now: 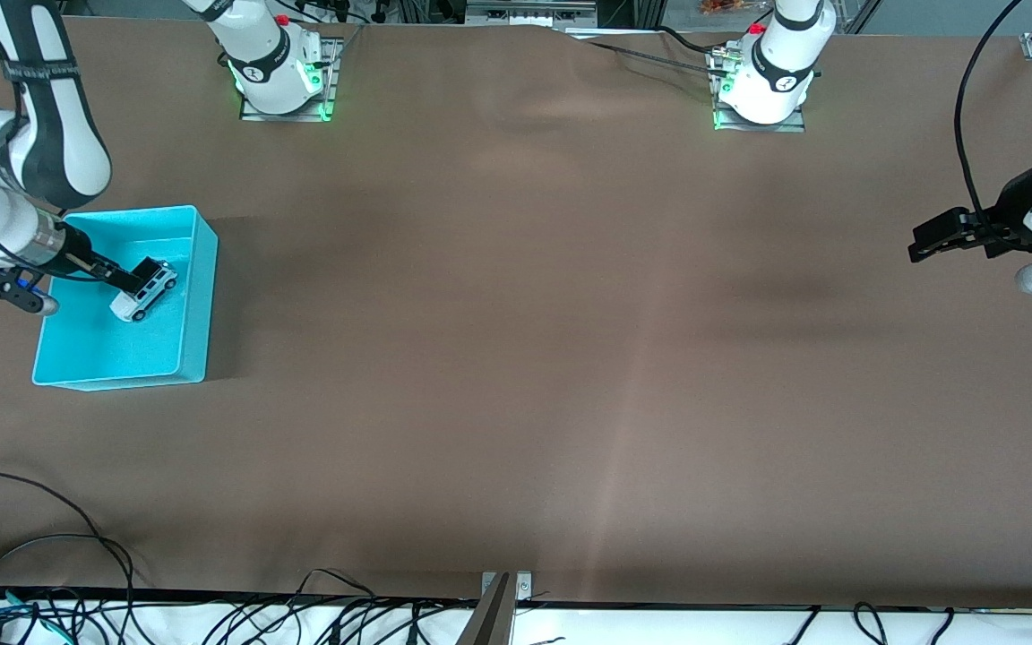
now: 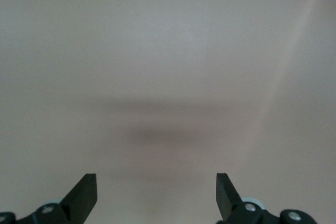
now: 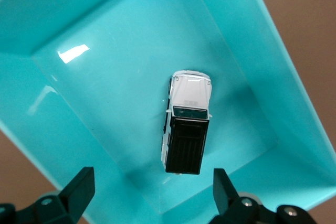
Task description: Wind and store white jeep toy
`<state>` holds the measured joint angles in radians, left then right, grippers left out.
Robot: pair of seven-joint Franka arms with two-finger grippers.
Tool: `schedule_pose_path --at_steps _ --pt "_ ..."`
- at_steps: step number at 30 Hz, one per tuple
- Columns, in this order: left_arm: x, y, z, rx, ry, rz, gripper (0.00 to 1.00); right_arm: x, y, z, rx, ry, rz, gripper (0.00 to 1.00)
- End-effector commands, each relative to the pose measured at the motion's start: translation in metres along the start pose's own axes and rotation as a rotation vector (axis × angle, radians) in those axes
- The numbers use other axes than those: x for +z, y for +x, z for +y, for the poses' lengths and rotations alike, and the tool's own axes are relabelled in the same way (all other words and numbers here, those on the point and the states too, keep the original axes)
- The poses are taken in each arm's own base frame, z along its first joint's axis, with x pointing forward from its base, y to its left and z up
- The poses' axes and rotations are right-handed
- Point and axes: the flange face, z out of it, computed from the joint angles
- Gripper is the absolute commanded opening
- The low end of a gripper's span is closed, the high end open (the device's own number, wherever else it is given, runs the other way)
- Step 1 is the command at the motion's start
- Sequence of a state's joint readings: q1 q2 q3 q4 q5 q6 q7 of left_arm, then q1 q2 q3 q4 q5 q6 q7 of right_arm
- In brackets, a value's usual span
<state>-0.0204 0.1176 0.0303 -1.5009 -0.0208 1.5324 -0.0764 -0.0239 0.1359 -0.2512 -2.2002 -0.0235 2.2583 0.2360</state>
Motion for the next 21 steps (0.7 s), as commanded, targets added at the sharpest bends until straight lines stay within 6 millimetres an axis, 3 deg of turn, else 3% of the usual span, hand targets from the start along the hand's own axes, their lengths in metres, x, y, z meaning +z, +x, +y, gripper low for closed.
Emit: schedule_pose_path --at_steps 1,10,13,21 --pt "-0.001 -0.004 0.003 -0.001 -0.016 0.004 1.00 -0.035 -0.007 0.004 0.024 0.035 0.037 1.00" --pt "-0.001 -0.004 0.002 -0.002 -0.016 0.002 1.00 -0.094 -0.021 0.011 0.009 0.074 0.094 1.00" --pt "-0.001 -0.004 0.002 -0.002 -0.016 0.002 1.00 -0.122 -0.024 0.013 0.001 0.082 0.095 1.00" --pt "-0.001 -0.003 0.003 -0.001 -0.017 0.010 1.00 -0.200 -0.030 -0.011 -0.057 0.067 0.031 1.00"
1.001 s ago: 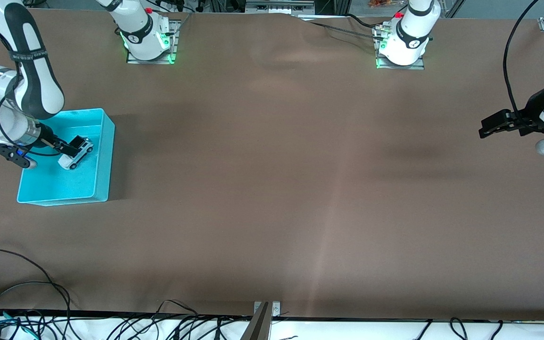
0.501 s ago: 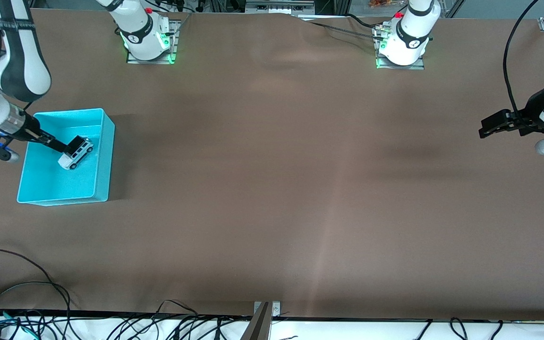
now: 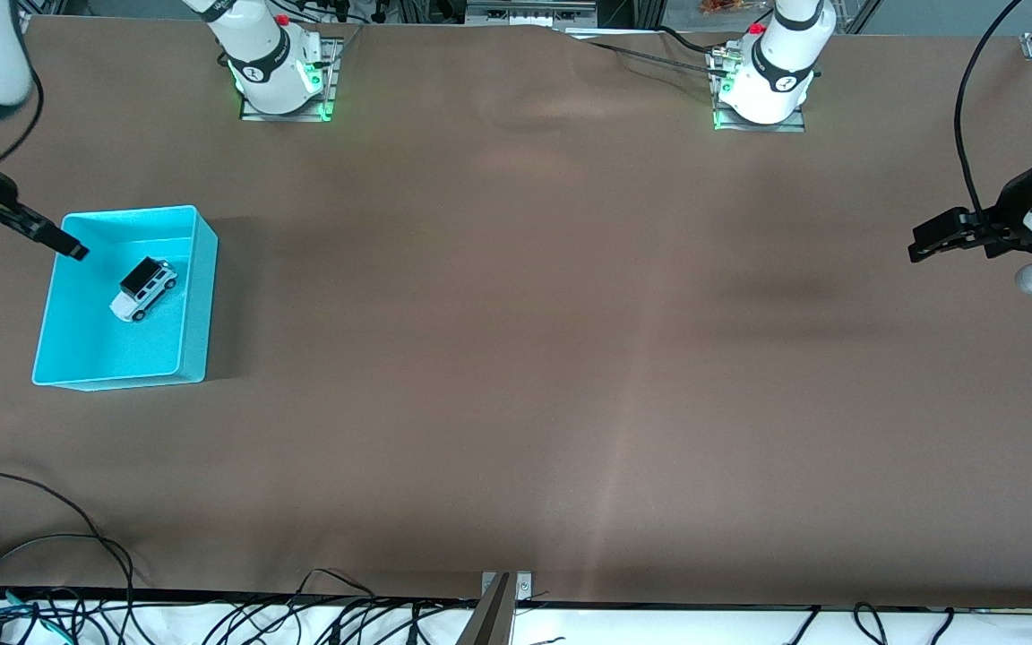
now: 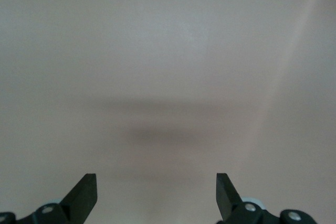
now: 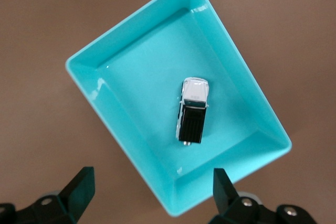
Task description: Wind and store white jeep toy
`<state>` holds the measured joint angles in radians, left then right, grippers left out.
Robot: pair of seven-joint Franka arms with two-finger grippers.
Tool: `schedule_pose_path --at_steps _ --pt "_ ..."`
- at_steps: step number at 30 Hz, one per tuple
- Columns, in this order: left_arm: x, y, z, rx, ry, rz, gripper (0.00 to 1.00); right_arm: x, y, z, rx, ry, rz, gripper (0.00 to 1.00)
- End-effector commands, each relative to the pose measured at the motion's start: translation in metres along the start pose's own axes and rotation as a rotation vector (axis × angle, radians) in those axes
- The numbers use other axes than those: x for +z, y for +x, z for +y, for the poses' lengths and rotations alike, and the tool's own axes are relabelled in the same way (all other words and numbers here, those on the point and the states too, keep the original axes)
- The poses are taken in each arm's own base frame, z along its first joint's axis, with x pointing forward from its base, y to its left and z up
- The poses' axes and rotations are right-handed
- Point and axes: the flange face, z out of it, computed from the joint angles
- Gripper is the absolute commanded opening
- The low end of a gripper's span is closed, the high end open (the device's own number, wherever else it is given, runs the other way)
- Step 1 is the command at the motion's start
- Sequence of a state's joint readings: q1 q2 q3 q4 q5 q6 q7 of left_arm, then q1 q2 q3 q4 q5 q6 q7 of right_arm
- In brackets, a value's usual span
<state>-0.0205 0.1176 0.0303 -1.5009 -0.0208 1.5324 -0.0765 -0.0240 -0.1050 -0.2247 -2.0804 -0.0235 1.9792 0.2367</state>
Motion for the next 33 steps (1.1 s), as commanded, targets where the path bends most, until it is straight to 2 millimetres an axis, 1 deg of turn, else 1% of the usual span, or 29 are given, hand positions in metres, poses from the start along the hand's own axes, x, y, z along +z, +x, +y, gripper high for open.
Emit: schedule_pose_path --at_steps 1,5,9,12,17,20,23,25,28,33 --pt "-0.003 -0.002 0.002 -0.002 -0.017 0.020 1.00 -0.053 -0.002 -0.024 -0.044 0.002 -0.043 1.00" --pt "-0.008 0.001 0.002 0.005 -0.020 0.060 1.00 -0.081 -0.006 -0.038 -0.058 0.027 -0.062 1.00" --pt "-0.019 0.002 0.004 0.013 -0.026 0.084 1.00 -0.106 -0.012 -0.054 -0.092 0.025 -0.060 1.00" --pt "-0.018 0.001 0.010 0.024 -0.023 0.084 1.00 -0.121 -0.015 -0.067 -0.116 0.023 -0.055 1.00" --pt "-0.021 0.001 0.009 0.023 -0.028 0.090 1.00 -0.146 -0.021 -0.093 -0.204 0.020 -0.032 1.00" --pt "-0.020 0.001 0.012 0.026 -0.031 0.090 1.00 -0.148 -0.024 -0.110 -0.275 0.017 -0.026 1.00" --pt "-0.019 0.002 0.014 0.030 -0.033 0.090 1.00 -0.148 -0.028 -0.120 -0.294 0.010 -0.024 1.00" --pt "-0.015 0.006 0.014 0.030 -0.028 0.091 1.00 -0.147 -0.028 -0.120 -0.300 0.010 -0.026 1.00" --pt "-0.012 0.008 0.022 0.043 -0.018 0.092 1.00 -0.147 -0.028 -0.120 -0.317 0.009 -0.025 1.00" --pt "-0.015 0.010 0.019 0.044 0.006 0.120 1.00 -0.145 -0.027 -0.110 -0.493 0.006 -0.058 1.00"
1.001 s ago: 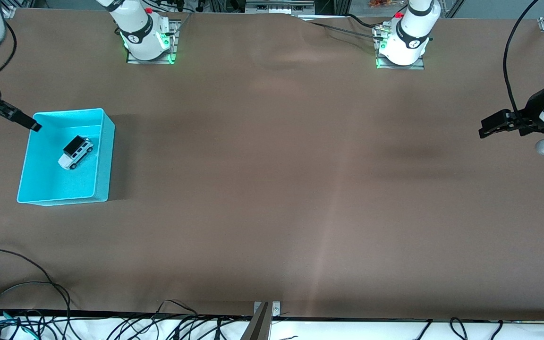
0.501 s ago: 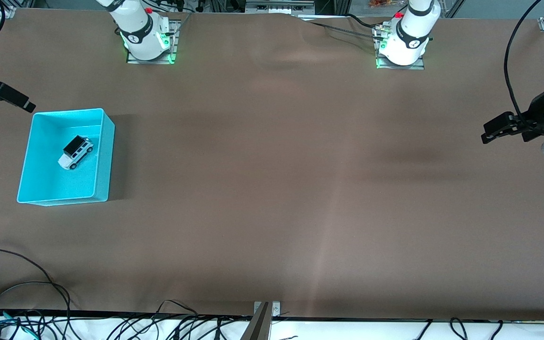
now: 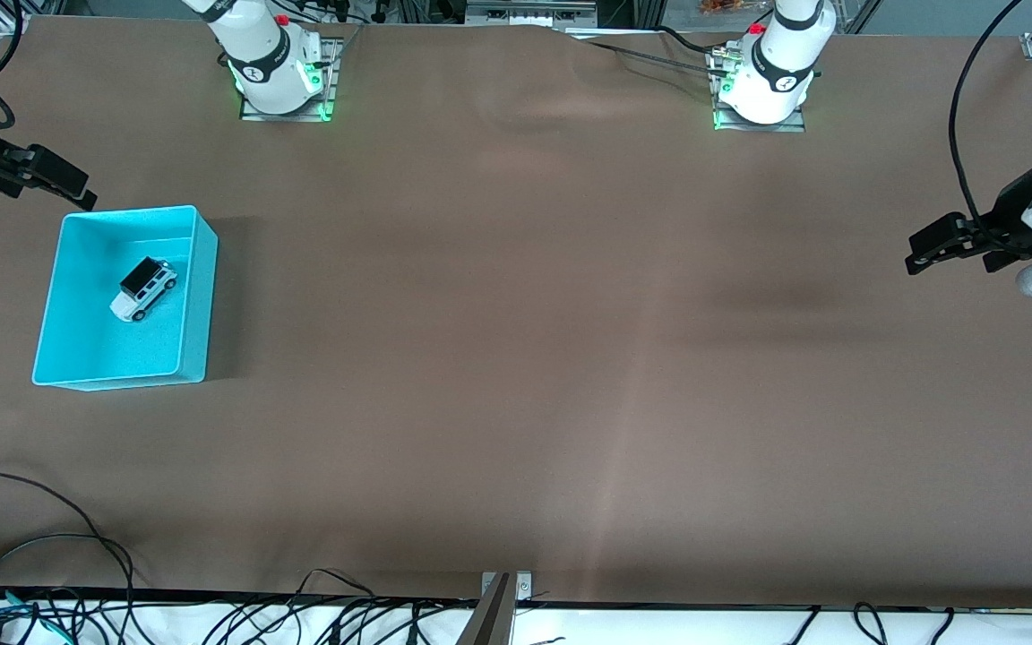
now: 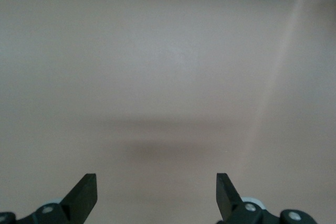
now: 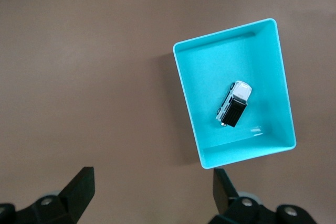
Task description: Wind and store white jeep toy
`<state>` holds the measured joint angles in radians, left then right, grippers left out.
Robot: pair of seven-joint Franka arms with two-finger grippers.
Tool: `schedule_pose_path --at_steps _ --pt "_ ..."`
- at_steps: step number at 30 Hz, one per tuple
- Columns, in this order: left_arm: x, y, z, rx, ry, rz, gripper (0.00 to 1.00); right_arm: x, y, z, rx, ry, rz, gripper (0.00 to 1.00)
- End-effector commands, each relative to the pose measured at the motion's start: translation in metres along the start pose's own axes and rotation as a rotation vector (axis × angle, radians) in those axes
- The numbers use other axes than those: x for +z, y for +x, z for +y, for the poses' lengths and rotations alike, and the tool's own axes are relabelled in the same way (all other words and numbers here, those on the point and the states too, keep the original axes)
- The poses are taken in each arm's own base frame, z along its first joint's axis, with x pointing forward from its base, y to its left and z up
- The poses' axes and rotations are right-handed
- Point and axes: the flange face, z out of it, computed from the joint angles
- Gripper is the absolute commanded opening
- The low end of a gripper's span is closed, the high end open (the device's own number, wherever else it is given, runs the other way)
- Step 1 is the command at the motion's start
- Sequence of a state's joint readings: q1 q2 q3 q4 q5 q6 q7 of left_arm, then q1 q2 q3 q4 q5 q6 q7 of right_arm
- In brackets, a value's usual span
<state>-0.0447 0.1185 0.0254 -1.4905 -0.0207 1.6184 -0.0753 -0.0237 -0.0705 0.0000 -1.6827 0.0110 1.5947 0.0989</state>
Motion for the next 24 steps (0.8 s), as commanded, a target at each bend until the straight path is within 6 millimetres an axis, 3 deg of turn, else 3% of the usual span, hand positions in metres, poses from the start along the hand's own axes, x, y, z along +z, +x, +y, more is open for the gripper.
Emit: schedule_pose_path --at_steps 1,20,24 --pt "-0.003 0.003 0.001 0.014 0.013 0.027 1.00 -0.006 -0.001 0.012 -0.163 0.007 -0.041 1.00" --pt "-0.010 0.003 -0.011 -0.014 -0.001 0.034 1.00 -0.003 0.004 0.010 -0.098 0.007 -0.033 1.00" --pt "-0.010 0.003 -0.012 -0.018 -0.013 0.032 1.00 0.007 0.012 0.005 -0.066 0.004 -0.049 1.00"
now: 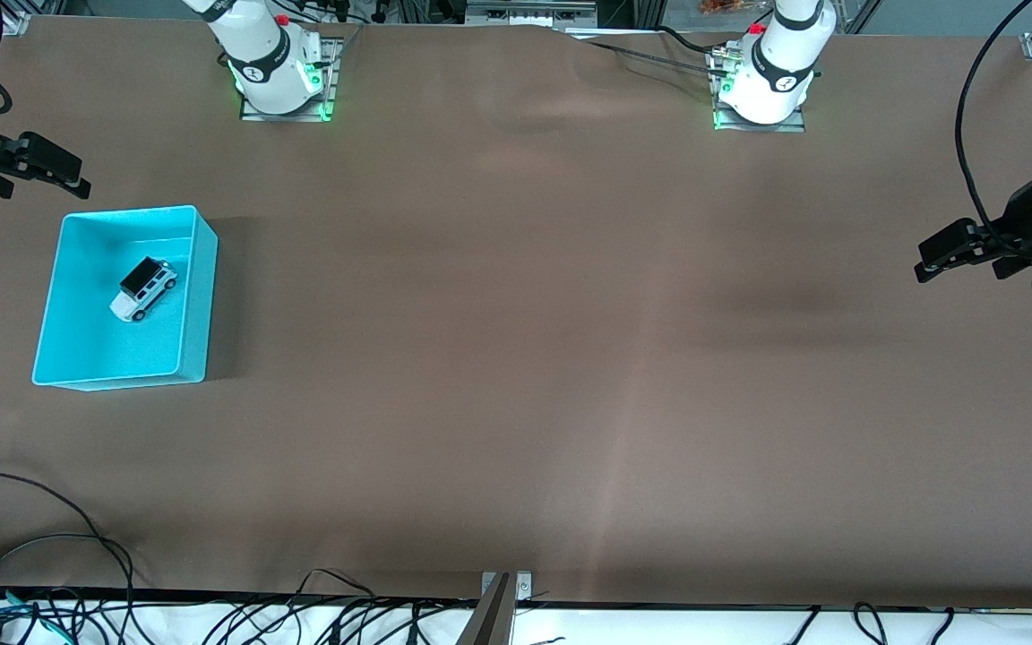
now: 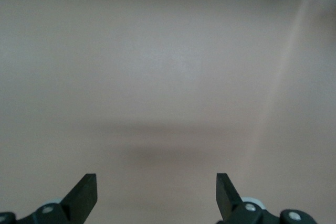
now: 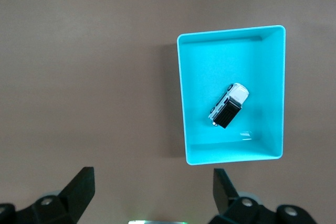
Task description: Wind and store white jeep toy
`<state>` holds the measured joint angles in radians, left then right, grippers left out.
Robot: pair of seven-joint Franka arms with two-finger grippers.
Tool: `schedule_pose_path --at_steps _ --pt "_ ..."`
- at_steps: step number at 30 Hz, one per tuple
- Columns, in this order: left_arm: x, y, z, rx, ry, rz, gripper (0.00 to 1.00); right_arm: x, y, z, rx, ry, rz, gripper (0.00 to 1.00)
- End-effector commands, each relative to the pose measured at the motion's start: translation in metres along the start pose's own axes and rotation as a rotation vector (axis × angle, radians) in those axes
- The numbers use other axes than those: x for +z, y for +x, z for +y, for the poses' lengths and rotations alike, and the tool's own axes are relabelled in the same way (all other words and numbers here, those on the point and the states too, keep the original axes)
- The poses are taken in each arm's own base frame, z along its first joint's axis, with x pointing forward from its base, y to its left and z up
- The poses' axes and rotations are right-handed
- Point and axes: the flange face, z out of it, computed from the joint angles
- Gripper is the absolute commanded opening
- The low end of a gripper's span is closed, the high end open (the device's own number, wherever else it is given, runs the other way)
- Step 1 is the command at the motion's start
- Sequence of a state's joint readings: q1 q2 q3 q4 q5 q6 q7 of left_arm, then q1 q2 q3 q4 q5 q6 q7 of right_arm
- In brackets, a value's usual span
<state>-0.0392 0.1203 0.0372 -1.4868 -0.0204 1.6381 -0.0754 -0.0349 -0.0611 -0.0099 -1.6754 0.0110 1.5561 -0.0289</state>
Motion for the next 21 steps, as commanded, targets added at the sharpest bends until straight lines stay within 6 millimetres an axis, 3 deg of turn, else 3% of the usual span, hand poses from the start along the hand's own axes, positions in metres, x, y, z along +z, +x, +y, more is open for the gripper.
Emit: schedule_pose_path --at_steps 1,21 --pt "-0.0082 -0.0010 -0.0027 -0.003 -0.020 0.011 1.00 -0.0014 0.0135 -0.0054 0.042 0.003 0.000 1.00" --pt "-0.0071 -0.0022 -0.0071 -0.014 -0.029 -0.003 1.00 -0.0020 0.0140 -0.0044 0.035 -0.006 0.001 1.00"
